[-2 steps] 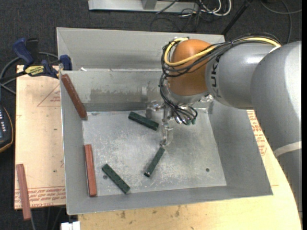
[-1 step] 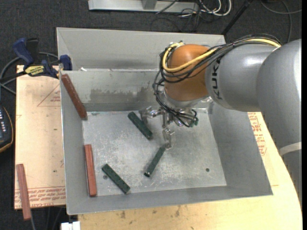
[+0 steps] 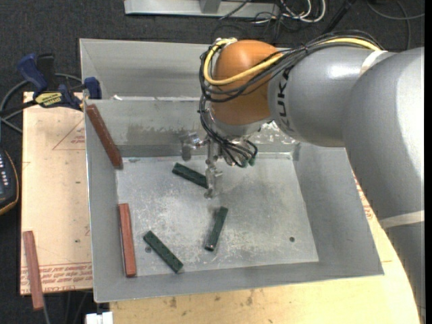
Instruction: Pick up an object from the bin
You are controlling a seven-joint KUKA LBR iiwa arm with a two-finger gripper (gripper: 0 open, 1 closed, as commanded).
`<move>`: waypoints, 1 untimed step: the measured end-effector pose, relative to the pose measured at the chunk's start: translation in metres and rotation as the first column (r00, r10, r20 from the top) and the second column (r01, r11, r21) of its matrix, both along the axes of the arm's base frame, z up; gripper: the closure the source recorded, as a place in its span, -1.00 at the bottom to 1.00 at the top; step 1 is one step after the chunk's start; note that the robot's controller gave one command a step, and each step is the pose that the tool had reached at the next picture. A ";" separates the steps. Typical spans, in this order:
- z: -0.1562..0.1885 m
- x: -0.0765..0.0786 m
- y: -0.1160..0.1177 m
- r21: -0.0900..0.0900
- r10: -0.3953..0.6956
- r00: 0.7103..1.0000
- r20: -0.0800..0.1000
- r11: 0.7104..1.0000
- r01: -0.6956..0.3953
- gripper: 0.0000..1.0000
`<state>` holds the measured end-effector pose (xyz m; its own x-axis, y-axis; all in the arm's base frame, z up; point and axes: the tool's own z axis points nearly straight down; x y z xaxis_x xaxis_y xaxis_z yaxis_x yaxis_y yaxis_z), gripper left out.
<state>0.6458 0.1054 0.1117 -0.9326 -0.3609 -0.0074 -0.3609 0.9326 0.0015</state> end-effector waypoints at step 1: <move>-0.040 -0.011 -0.027 -0.002 -0.053 0.999 -0.007 0.999 0.053 -1.00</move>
Offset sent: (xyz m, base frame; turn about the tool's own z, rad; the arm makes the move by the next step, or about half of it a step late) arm -0.0108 -0.0268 -0.0383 0.0516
